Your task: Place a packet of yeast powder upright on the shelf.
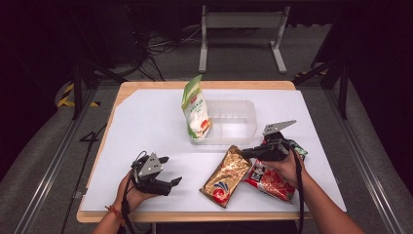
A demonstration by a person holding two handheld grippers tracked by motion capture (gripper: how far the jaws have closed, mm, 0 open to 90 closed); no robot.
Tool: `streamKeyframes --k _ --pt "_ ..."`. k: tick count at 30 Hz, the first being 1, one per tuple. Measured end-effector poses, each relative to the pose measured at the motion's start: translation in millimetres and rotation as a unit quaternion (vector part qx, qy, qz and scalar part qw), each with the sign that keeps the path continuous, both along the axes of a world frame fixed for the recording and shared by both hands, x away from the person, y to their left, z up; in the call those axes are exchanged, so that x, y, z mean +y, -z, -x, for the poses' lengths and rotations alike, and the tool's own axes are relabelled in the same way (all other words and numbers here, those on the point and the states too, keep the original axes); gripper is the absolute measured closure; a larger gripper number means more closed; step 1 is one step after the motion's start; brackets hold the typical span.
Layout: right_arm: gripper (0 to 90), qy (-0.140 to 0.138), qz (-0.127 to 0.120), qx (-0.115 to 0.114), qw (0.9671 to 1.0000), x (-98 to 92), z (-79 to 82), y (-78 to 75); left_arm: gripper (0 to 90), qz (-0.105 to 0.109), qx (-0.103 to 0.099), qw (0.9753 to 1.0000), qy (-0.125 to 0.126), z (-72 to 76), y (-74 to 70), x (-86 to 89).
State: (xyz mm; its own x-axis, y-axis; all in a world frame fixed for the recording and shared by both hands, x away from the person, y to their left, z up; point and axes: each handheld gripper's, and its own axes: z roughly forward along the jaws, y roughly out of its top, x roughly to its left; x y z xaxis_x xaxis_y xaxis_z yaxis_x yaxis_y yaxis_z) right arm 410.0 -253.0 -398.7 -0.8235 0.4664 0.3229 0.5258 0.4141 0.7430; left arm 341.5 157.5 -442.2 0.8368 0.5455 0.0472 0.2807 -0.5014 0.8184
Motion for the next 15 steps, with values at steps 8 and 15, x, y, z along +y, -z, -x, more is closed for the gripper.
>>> streamKeyframes --k 8,15 --pt "87.5 -0.020 -0.081 0.005 0.9965 -13.3 5.7 -16.5 16.5 0.002 -0.002 1.0000 -0.007 -0.1 -1.4 2.9" --pt "88.3 -0.019 -0.109 -0.010 0.9938 -21.8 13.1 -33.0 16.4 0.003 -0.005 1.0000 -0.008 0.4 -2.3 2.4"
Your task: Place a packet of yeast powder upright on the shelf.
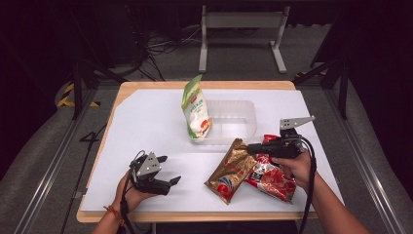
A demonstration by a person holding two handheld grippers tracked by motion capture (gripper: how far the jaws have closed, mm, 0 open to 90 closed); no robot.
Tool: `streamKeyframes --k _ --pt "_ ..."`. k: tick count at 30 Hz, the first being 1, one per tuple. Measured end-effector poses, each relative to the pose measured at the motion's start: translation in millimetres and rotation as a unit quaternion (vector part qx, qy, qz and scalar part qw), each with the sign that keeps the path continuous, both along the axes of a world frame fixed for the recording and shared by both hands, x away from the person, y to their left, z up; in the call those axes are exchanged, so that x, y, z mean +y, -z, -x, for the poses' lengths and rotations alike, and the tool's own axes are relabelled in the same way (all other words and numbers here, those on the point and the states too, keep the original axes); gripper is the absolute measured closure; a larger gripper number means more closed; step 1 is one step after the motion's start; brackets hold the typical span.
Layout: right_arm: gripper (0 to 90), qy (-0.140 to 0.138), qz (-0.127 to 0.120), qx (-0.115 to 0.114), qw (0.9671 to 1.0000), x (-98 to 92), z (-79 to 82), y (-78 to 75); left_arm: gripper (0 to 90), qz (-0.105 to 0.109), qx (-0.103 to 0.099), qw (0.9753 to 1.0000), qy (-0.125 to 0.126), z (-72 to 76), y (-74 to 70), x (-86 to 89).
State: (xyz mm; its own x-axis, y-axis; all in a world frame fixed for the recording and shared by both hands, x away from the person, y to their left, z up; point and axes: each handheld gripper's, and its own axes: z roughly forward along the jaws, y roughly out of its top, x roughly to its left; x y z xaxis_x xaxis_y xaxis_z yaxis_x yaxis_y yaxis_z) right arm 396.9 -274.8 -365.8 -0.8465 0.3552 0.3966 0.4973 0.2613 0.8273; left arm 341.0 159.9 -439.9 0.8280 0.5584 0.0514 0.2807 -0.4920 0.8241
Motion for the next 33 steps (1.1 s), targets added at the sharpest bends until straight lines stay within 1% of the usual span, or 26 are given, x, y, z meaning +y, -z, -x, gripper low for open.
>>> streamKeyframes --k 2,4,7,8,9,11,13,15,17,20,21,22,23,24,27,28,33 --pt "88.5 -0.001 -0.007 -0.004 1.0000 -1.2 1.8 -3.8 16.4 0.002 -0.006 0.9999 -0.010 0.5 -1.0 0.8" --pt "88.6 0.000 -0.008 -0.016 0.9998 -2.2 4.3 -9.5 16.4 0.007 -0.011 0.9998 -0.014 0.4 -2.2 2.5" --pt "88.7 0.011 -0.005 -0.036 0.9993 -3.7 7.5 -16.8 16.4 0.009 -0.012 0.9998 -0.017 -0.1 -2.8 4.0" --pt "88.8 0.016 -0.004 -0.044 0.9989 -4.4 9.1 -19.4 16.4 0.010 -0.012 0.9997 -0.019 -0.2 -2.7 4.3" --pt "88.8 0.018 -0.008 -0.049 0.9986 -5.2 10.3 -21.4 16.4 0.010 -0.011 0.9997 -0.019 -0.3 -2.8 4.5" --pt "88.9 0.024 -0.007 -0.060 0.9979 -5.9 12.8 -25.4 16.4 0.009 -0.013 0.9997 -0.020 -0.6 -3.4 5.1" --pt "89.0 0.030 -0.015 -0.068 0.9971 -6.6 14.8 -29.4 16.4 0.013 -0.012 0.9996 -0.022 -0.1 -3.9 5.6" --pt "89.0 0.036 -0.013 -0.080 0.9960 -5.7 17.0 -33.8 16.4 0.014 -0.014 0.9995 -0.025 -0.2 -4.4 6.5" --pt "89.0 0.038 -0.017 -0.089 0.9952 -4.7 18.7 -37.3 16.4 0.016 -0.018 0.9993 -0.030 0.0 -4.6 7.1" --pt "89.1 0.048 -0.012 -0.103 0.9934 -2.3 20.3 -41.6 16.4 0.019 -0.018 0.9991 -0.034 -0.1 -5.3 8.8" --pt "89.1 0.048 -0.012 -0.103 0.9934 -2.3 20.3 -41.6 16.4 0.019 -0.018 0.9991 -0.034 -0.1 -5.3 8.8" --pt "89.1 0.055 -0.010 -0.110 0.9923 -0.2 20.7 -43.9 16.5 0.018 -0.018 0.9991 -0.034 -0.5 -5.2 9.4" --pt "89.1 0.055 -0.010 -0.110 0.9923 -0.2 20.7 -43.9 16.4 0.018 -0.018 0.9991 -0.034 -0.5 -5.2 9.4" --pt "89.1 0.060 -0.007 -0.116 0.9914 1.9 21.0 -46.2 16.4 0.017 -0.018 0.9991 -0.034 -0.8 -5.0 9.7" --pt "89.1 0.062 -0.005 -0.122 0.9906 3.7 21.2 -48.7 16.5 0.018 -0.017 0.9991 -0.035 -0.8 -4.9 9.8" --pt "89.2 0.066 -0.006 -0.126 0.9898 4.9 20.9 -51.3 16.5 0.017 -0.017 0.9991 -0.035 -0.8 -4.9 9.9" --pt "89.3 0.071 -0.009 -0.134 0.9884 7.8 20.0 -56.4 16.5 0.020 -0.016 0.9991 -0.035 -1.0 -4.9 10.3"
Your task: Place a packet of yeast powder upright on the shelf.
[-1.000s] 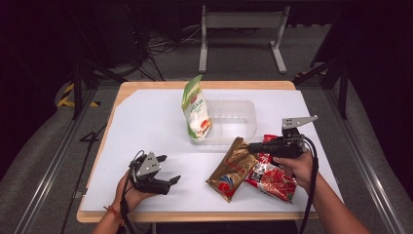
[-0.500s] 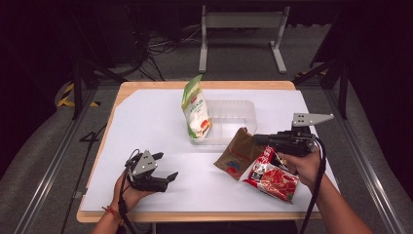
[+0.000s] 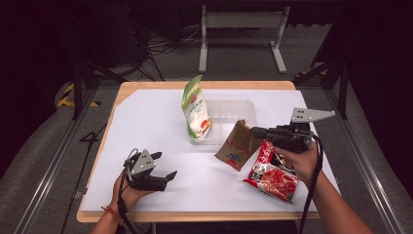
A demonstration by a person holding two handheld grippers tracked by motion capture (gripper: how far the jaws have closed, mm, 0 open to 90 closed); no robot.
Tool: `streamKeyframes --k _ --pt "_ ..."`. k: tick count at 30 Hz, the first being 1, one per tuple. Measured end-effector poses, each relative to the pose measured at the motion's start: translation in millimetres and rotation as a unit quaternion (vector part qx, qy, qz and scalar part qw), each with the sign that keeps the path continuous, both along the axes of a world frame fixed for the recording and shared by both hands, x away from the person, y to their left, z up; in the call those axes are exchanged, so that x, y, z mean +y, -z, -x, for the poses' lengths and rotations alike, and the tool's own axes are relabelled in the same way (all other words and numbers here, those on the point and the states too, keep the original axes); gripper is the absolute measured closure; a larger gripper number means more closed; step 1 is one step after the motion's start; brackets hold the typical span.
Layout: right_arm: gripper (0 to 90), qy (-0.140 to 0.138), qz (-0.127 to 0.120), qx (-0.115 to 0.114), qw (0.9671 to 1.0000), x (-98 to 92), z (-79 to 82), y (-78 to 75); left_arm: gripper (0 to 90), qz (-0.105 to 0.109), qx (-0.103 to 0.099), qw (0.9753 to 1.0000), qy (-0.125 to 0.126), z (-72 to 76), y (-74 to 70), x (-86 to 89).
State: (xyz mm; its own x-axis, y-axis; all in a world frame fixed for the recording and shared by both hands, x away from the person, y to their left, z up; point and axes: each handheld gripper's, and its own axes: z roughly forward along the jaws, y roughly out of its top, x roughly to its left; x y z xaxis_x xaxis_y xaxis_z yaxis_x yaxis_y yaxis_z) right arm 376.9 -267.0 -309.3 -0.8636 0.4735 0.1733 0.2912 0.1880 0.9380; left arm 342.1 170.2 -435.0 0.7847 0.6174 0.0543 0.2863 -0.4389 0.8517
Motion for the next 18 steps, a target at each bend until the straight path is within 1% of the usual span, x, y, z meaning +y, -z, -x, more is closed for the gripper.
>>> streamKeyframes --k 5,7,10,15,18 --pt "89.3 0.008 -0.010 -0.004 0.9999 3.0 -2.3 -3.5 16.4 0.000 -0.001 1.0000 -0.002 0.0 -0.2 0.4" --pt "89.3 0.015 -0.013 -0.011 0.9997 3.1 -2.7 -4.8 16.3 0.005 -0.002 1.0000 -0.005 0.5 -0.8 0.6" --pt "89.4 0.024 -0.023 -0.017 0.9993 2.8 -4.9 -8.1 16.2 0.007 -0.003 1.0000 -0.004 0.6 -1.4 0.9" --pt "89.3 0.043 -0.022 -0.024 0.9985 5.1 -8.6 -15.2 15.7 0.004 -0.002 1.0000 -0.005 0.7 -1.1 0.0" --pt "89.4 0.061 -0.018 -0.028 0.9976 8.3 -12.2 -18.9 15.2 0.010 -0.005 0.9999 -0.005 2.0 -2.7 -0.5"
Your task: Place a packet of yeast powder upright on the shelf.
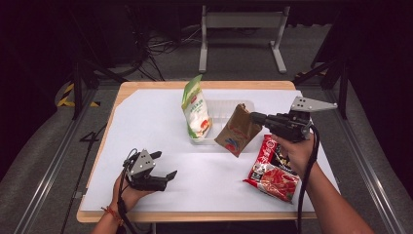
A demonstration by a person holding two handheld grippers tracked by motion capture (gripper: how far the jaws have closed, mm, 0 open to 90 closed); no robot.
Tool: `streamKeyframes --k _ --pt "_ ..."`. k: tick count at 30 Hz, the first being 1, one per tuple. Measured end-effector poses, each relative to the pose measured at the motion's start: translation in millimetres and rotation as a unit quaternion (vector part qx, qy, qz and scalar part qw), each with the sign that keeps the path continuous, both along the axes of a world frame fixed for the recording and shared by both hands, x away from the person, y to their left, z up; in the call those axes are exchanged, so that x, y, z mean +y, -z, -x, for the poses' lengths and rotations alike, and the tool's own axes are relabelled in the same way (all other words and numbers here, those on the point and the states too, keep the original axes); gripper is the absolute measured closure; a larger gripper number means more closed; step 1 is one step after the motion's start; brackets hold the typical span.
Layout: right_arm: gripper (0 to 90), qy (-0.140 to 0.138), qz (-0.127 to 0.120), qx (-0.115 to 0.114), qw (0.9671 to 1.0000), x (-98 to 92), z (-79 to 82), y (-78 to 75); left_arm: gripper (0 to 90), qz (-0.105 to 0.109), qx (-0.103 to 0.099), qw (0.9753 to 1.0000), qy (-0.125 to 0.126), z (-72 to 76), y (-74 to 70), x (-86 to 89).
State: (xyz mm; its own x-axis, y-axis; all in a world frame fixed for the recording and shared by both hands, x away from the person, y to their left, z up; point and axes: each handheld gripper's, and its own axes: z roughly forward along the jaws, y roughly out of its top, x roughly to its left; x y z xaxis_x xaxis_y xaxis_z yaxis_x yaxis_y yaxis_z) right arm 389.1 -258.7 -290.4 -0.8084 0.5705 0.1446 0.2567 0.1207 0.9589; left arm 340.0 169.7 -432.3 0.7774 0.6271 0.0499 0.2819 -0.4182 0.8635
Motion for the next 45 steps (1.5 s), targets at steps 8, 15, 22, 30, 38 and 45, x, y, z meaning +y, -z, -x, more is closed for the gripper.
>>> streamKeyframes --k 8,15,22,30,38,45 --pt "89.3 0.040 -0.001 -0.001 0.9992 14.8 -14.2 -12.5 8.8 0.010 0.011 0.9996 -0.026 -1.1 0.3 2.1" --pt "89.3 0.078 0.003 0.009 0.9969 30.6 -28.6 -16.4 7.6 -0.003 0.011 0.9998 -0.015 -0.8 1.8 -0.4" --pt "89.3 0.099 -0.010 0.017 0.9949 42.0 -41.8 -19.2 7.6 -0.003 0.009 0.9999 -0.009 -0.1 1.9 -1.6" --pt "89.3 0.150 -0.019 0.018 0.9884 55.5 -54.6 -18.7 8.3 -0.009 0.006 0.9999 0.002 1.2 1.9 -2.0" --pt "89.3 0.187 -0.014 0.010 0.9822 57.5 -60.2 -13.7 8.3 -0.014 0.008 0.9998 0.014 1.0 2.5 -3.6" --pt "89.2 0.188 -0.027 0.021 0.9815 58.3 -61.5 -14.7 8.8 -0.018 0.011 0.9996 0.019 1.2 3.4 -4.9"
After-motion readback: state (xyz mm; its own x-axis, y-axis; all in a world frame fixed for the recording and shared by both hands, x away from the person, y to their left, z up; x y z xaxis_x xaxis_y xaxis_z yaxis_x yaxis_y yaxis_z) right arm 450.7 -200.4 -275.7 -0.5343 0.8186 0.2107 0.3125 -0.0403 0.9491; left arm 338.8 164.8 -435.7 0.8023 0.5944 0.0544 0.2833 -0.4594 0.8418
